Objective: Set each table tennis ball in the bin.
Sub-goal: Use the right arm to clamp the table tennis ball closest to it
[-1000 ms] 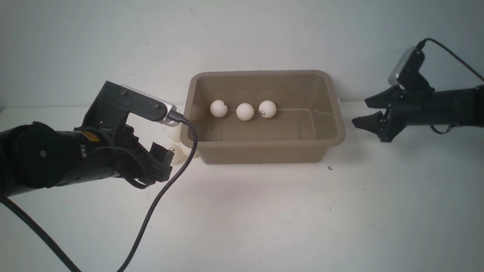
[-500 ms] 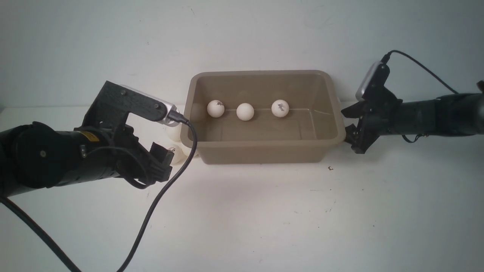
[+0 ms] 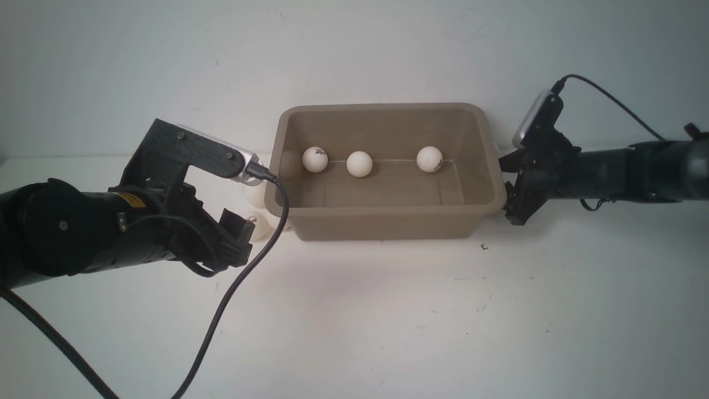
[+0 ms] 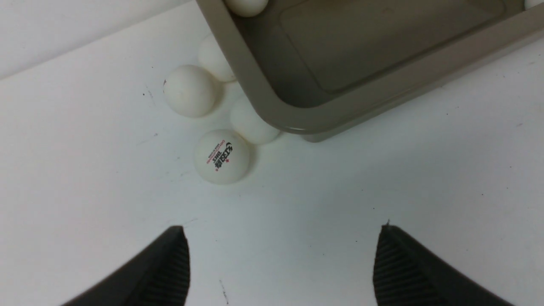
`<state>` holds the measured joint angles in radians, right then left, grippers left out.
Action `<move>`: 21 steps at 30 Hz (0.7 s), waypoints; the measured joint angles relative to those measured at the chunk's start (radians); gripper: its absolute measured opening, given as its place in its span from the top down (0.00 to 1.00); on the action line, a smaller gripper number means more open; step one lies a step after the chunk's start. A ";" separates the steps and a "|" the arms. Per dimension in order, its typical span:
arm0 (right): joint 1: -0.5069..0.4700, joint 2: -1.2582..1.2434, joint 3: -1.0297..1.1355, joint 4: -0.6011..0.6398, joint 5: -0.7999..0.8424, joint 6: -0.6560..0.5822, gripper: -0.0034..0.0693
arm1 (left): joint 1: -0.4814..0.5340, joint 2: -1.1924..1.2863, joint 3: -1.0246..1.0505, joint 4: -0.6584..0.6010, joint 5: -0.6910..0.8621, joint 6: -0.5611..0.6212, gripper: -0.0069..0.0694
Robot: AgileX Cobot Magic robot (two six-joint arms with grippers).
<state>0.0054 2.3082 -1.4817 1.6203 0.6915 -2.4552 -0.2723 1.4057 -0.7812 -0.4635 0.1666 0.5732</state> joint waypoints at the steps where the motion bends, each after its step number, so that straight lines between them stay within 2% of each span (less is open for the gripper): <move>1: 0.000 0.007 0.000 0.008 0.003 0.000 0.29 | 0.000 0.000 0.000 0.000 0.000 0.000 0.23; 4: 0.000 0.015 -0.003 0.027 0.011 -0.002 0.30 | 0.000 0.000 0.000 0.000 0.000 0.000 0.23; 8: 0.000 0.022 -0.006 0.055 0.015 -0.008 0.36 | 0.000 0.000 0.000 0.000 0.001 0.000 0.23; 12: 0.000 0.023 -0.006 0.083 0.011 -0.024 0.48 | 0.000 0.000 0.000 0.000 0.001 0.000 0.23; 18: -0.020 0.023 -0.006 0.086 0.041 -0.046 0.48 | 0.000 0.000 0.000 0.000 0.000 0.000 0.23; 21: -0.053 0.002 -0.005 0.057 0.050 -0.014 0.48 | 0.000 0.000 0.000 0.000 0.000 0.000 0.23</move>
<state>-0.0480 2.3105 -1.4864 1.6777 0.7415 -2.4688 -0.2723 1.4057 -0.7812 -0.4635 0.1666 0.5732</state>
